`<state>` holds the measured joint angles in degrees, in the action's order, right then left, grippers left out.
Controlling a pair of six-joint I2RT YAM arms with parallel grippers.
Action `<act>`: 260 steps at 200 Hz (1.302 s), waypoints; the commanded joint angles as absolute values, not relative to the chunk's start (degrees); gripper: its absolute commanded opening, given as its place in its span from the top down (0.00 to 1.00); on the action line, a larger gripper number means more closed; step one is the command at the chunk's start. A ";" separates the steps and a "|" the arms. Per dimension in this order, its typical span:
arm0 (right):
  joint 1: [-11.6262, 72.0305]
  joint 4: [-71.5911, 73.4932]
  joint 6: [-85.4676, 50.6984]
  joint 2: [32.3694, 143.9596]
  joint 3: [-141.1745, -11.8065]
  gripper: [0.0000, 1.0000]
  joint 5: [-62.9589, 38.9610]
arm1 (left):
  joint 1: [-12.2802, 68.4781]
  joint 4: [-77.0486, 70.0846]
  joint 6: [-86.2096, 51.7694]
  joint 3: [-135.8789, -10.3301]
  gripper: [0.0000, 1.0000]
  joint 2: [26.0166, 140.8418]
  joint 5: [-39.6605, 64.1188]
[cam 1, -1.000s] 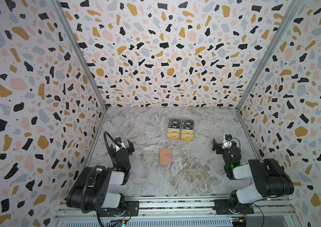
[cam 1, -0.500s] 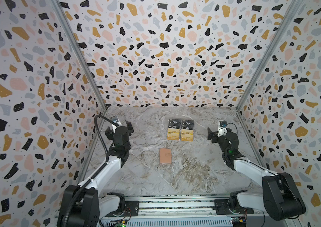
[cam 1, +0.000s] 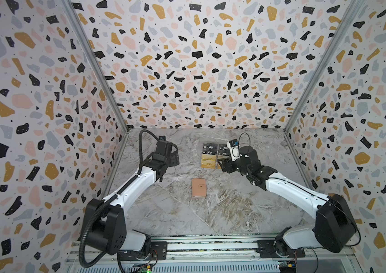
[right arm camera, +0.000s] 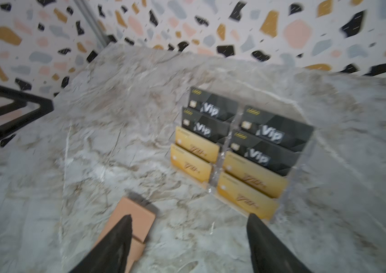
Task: Insert credit cards into a card holder
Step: Pick up the card holder from the center of the table.
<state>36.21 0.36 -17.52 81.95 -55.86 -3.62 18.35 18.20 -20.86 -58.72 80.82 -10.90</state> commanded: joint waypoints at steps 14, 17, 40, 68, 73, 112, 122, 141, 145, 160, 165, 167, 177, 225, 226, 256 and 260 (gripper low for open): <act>41.08 -9.18 -25.66 86.09 -60.53 0.31 -9.06 | 18.59 19.09 -22.66 -54.96 0.24 80.79 8.07; 41.39 -9.40 -25.82 86.53 -60.75 0.32 -9.35 | 18.58 18.75 -22.86 -54.67 0.25 81.01 9.16; 42.85 -10.77 -27.85 89.79 -62.55 0.41 -12.36 | 18.63 18.19 -22.96 -53.22 0.38 82.51 14.82; 44.52 -10.96 -28.65 91.47 -63.72 0.45 -13.26 | 18.69 16.79 -23.47 -50.98 0.39 81.45 18.56; 44.79 -11.18 -28.73 91.71 -64.09 0.45 -12.64 | 18.68 16.43 -23.55 -50.45 0.39 81.51 19.84; 45.70 -12.55 -29.29 94.36 -64.87 0.46 -11.20 | 19.01 9.85 -27.45 -45.53 0.39 82.59 27.85; 45.94 -12.59 -29.33 95.14 -64.81 0.46 -10.38 | 19.28 8.15 -28.15 -44.77 0.39 83.33 29.22; 45.97 -13.82 -29.58 97.46 -66.48 0.48 -9.63 | 19.44 7.38 -28.18 -44.59 0.40 85.13 30.34; 45.94 -14.18 -29.46 98.01 -66.87 0.48 -9.51 | 19.35 7.02 -28.17 -44.41 0.40 85.38 30.32; 45.99 -14.41 -28.78 100.03 -68.02 0.51 -9.75 | 19.42 5.37 -28.54 -43.71 0.42 86.46 31.27; 45.98 -14.41 -28.66 100.56 -68.28 0.51 -9.70 | 19.35 4.97 -28.71 -43.61 0.42 86.81 31.80; 46.01 -14.41 -28.59 100.72 -68.42 0.51 -9.72 | 19.36 4.89 -28.73 -43.60 0.42 87.01 31.92; 46.04 -14.17 -28.57 101.38 -68.80 0.51 -9.52 | 19.42 4.35 -29.04 -43.23 0.42 87.18 32.01; 46.19 -13.07 -29.63 103.85 -68.52 0.54 -10.12 | 19.39 2.85 -29.81 -41.85 0.43 89.26 32.34; 46.16 -13.00 -29.67 103.83 -68.49 0.54 -10.20 | 19.45 2.83 -29.84 -41.84 0.43 89.32 32.34; 46.57 -12.04 -29.67 105.06 -68.34 0.56 -10.91 | 19.36 1.62 -29.93 -41.16 0.43 90.47 34.37; 46.73 -12.23 -29.63 105.35 -68.57 0.57 -10.80 | 19.42 1.38 -29.97 -41.05 0.43 90.67 34.78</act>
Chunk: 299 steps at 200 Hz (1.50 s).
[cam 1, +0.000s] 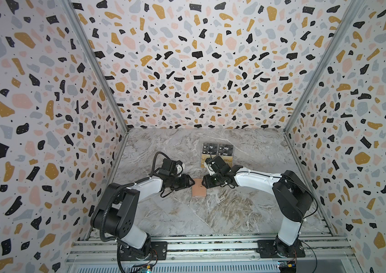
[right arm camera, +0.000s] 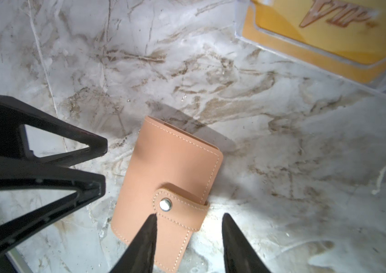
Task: Insert credit cards into a card holder
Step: Pick up the card holder from the center of the table.
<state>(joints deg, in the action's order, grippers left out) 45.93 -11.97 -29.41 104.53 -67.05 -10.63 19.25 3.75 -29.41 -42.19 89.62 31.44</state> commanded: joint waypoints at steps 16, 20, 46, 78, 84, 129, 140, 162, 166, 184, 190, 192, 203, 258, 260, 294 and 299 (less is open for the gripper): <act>47.09 -13.36 -29.36 106.12 -69.57 0.60 -10.58 | 19.40 1.41 -29.72 -41.14 0.42 91.26 35.31; 47.17 -13.56 -29.22 106.25 -69.66 0.61 -10.42 | 19.37 1.61 -29.56 -41.20 0.42 91.38 35.29; 47.31 -13.25 -29.27 106.52 -68.84 0.64 -9.82 | 19.36 1.91 -28.85 -41.25 0.42 92.92 35.16; 47.37 -12.71 -29.32 106.61 -67.38 0.65 -8.70 | 19.42 0.84 -28.99 -41.34 0.43 94.78 34.81; 47.37 -12.63 -29.32 106.61 -66.92 0.65 -8.32 | 19.38 0.42 -29.20 -41.22 0.44 95.04 34.91; 46.59 -11.33 -29.78 107.73 -63.76 0.73 -8.64 | 19.34 -1.04 -30.16 -40.65 0.45 96.41 36.97; 46.43 -10.85 -30.13 107.84 -62.93 0.74 -8.70 | 19.36 -1.30 -30.32 -40.41 0.45 96.50 37.38; 46.02 -9.02 -30.76 107.58 -61.24 0.75 -9.38 | 19.36 -1.71 -30.41 -39.66 0.45 96.25 38.13; 45.93 -8.70 -30.89 107.53 -60.94 0.75 -9.49 | 19.40 -1.82 -30.45 -39.49 0.45 96.11 38.30; 45.46 -7.45 -31.50 107.57 -60.13 0.75 -10.48 | 19.34 -4.07 -31.73 -38.33 0.45 95.56 39.87; 45.31 -7.07 -31.70 107.71 -59.95 0.75 -11.14 | 19.35 -4.89 -32.35 -37.85 0.45 95.41 40.49; 45.28 -6.98 -31.74 107.79 -59.94 0.76 -11.38 | 19.36 -5.27 -32.59 -37.74 0.45 95.37 40.69; 45.09 -6.68 -31.73 108.37 -60.10 0.77 -12.66 | 19.36 -5.94 -33.13 -37.29 0.45 95.32 41.37; 44.47 -6.68 -32.17 107.58 -58.41 0.77 -11.26 | 19.43 -7.98 -33.98 -36.80 0.45 96.96 41.41; 44.47 -6.68 -32.13 107.56 -58.37 0.77 -11.23 | 19.47 -8.28 -34.11 -36.82 0.45 97.06 41.46; 44.21 -6.68 -31.32 108.09 -57.83 0.77 -11.43 | 19.45 -13.15 -36.66 -36.91 0.46 96.69 43.56; 44.21 -6.55 -31.14 108.11 -57.83 0.77 -11.51 | 19.53 -13.56 -36.76 -36.92 0.47 96.53 43.74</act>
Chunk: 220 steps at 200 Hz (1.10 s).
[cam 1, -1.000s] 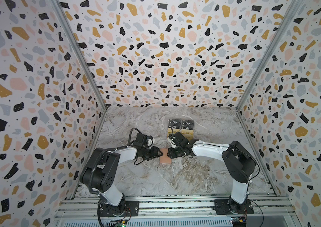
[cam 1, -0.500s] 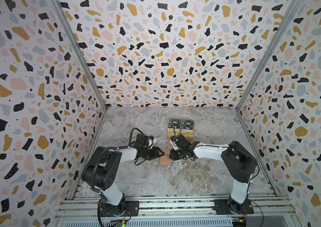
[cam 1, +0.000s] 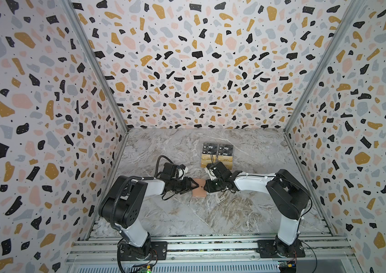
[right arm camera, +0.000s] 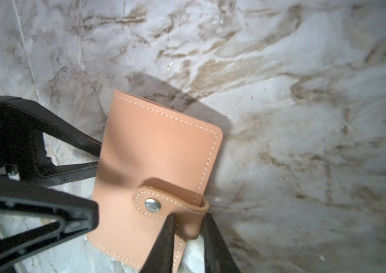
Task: Insert credit cards into a card holder
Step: Pick up the card holder from the center of the table, then open the button on the card holder.
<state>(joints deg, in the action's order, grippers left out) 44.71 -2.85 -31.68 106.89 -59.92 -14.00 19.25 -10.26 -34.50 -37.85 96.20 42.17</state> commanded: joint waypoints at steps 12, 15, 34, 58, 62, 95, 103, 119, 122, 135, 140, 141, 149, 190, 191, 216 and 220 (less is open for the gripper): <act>44.21 -6.43 -30.70 108.26 -58.05 0.77 -11.44 | 19.58 -13.87 -36.74 -37.30 0.49 96.29 43.92; 44.13 -6.45 -30.58 108.34 -58.16 0.77 -11.48 | 19.52 -13.96 -36.84 -37.29 0.49 96.25 44.06; 44.03 -6.57 -29.81 108.78 -58.53 0.77 -11.77 | 19.55 -16.91 -38.20 -37.10 0.53 96.08 44.71; 44.03 -6.30 -28.85 109.30 -58.97 0.77 -12.91 | 19.77 -18.80 -39.26 -37.47 0.60 96.59 45.79; 44.03 -6.37 -28.61 109.42 -59.05 0.77 -13.08 | 19.79 -18.81 -39.16 -37.54 0.60 96.67 45.80; 44.03 -5.98 -27.60 109.37 -59.54 0.76 -13.69 | 20.46 -17.23 -37.90 -38.56 0.59 98.24 45.54; 44.03 -6.07 -27.39 109.51 -59.82 0.76 -13.84 | 20.58 -17.05 -37.63 -38.60 0.58 98.65 45.44; 44.03 -6.18 -27.15 109.60 -59.95 0.76 -13.93 | 20.84 -16.36 -37.11 -38.71 0.62 99.13 45.39; 44.03 -6.20 -27.03 109.60 -59.94 0.76 -13.91 | 20.92 -16.35 -37.20 -38.61 0.64 99.10 45.43; 44.03 -6.21 -26.98 109.62 -59.94 0.76 -13.81 | 20.93 -16.30 -37.35 -38.40 0.66 98.81 45.09; 44.00 -6.11 -27.03 109.67 -59.94 0.76 -13.85 | 20.92 -16.26 -37.42 -38.24 0.68 98.68 45.09; 44.02 -6.09 -27.01 109.68 -59.94 0.76 -13.87 | 20.92 -16.22 -37.43 -38.28 0.68 98.65 45.09; 44.02 -6.10 -26.90 109.83 -60.04 0.76 -13.99 | 20.96 -16.26 -37.64 -38.19 0.70 98.35 45.09; 43.95 -5.75 -26.73 110.43 -60.38 0.76 -14.29 | 20.97 -15.89 -37.64 -38.34 0.82 96.97 45.09; 43.95 -5.69 -26.72 110.46 -60.38 0.76 -14.26 | 20.95 -15.90 -37.63 -38.37 0.82 96.95 45.09; 43.95 -5.80 -26.55 110.56 -60.71 0.75 -14.58 | 20.96 -16.08 -37.93 -38.40 0.92 96.60 44.45; 43.95 -5.82 -26.54 110.46 -60.73 0.74 -14.66 | 20.98 -15.96 -38.01 -38.35 0.93 96.43 44.12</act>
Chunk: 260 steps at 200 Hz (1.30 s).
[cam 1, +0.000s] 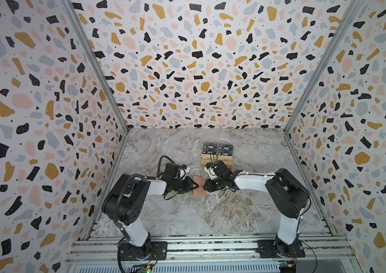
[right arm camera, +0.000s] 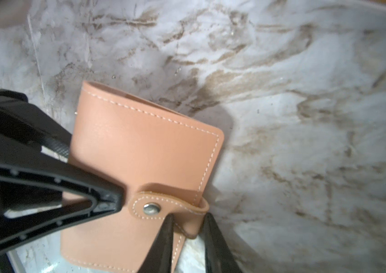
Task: Insert credit cards into a card holder
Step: Open the button on the card holder.
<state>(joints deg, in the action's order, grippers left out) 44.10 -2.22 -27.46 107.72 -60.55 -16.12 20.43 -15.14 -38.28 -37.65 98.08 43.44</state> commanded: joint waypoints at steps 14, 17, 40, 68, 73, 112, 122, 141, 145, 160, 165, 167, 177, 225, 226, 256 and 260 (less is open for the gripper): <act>43.87 -5.46 -26.98 109.72 -60.74 0.71 -15.25 | 20.92 -16.23 -38.61 -38.16 0.93 95.99 43.95; 43.81 -5.52 -27.09 109.54 -60.70 0.70 -15.24 | 20.92 -16.21 -38.77 -38.17 0.94 95.86 43.82; 43.86 -5.46 -27.34 107.19 -60.69 0.64 -15.47 | 21.17 -13.60 -39.17 -38.41 0.95 93.97 41.03; 44.50 -7.37 -26.90 103.50 -61.74 0.63 -14.15 | 22.40 -8.54 -38.89 -39.82 0.95 90.62 36.24; 44.75 -7.98 -26.67 102.91 -62.14 0.63 -13.57 | 22.72 -8.09 -39.19 -39.96 0.95 89.93 35.48; 47.42 -11.30 -25.11 98.92 -64.42 0.63 -8.55 | 24.26 -5.21 -40.86 -41.22 0.98 85.49 29.91; 48.04 -11.29 -25.06 98.08 -64.33 0.63 -7.90 | 24.64 -4.86 -41.15 -41.18 0.99 84.73 29.06; 48.93 -11.57 -25.05 96.99 -63.95 0.63 -6.85 | 25.21 -4.79 -41.81 -40.64 1.00 84.15 28.42; 49.07 -11.51 -24.99 96.74 -63.81 0.63 -6.64 | 25.43 -4.85 -42.01 -40.49 1.00 84.04 28.25; 49.52 -10.72 -24.95 95.94 -63.05 0.63 -6.44 | 26.75 -4.65 -42.31 -40.19 1.00 83.56 26.92; 49.61 -10.59 -24.94 95.65 -62.91 0.63 -6.26 | 27.20 -4.53 -42.40 -40.11 1.00 83.44 26.55; 49.65 -10.56 -24.89 95.59 -62.79 0.63 -6.25 | 27.41 -4.49 -42.48 -40.09 1.00 83.37 26.43; 49.90 -10.33 -24.78 95.15 -62.58 0.63 -5.99 | 28.23 -4.24 -42.76 -40.08 1.00 83.22 25.91; 51.01 -10.23 -23.73 94.63 -62.37 0.63 -3.85 | 29.75 -4.28 -43.97 -40.33 1.00 81.31 25.04; 51.04 -10.26 -23.73 94.60 -62.39 0.63 -3.77 | 29.77 -4.20 -43.96 -40.38 1.00 81.35 25.09; 52.01 -10.28 -23.43 95.44 -62.60 0.63 -2.20 | 30.85 -4.09 -43.88 -40.43 1.00 80.57 25.22; 52.19 -10.39 -23.41 95.57 -62.62 0.63 -1.75 | 30.98 -4.11 -43.92 -40.30 1.00 80.53 25.22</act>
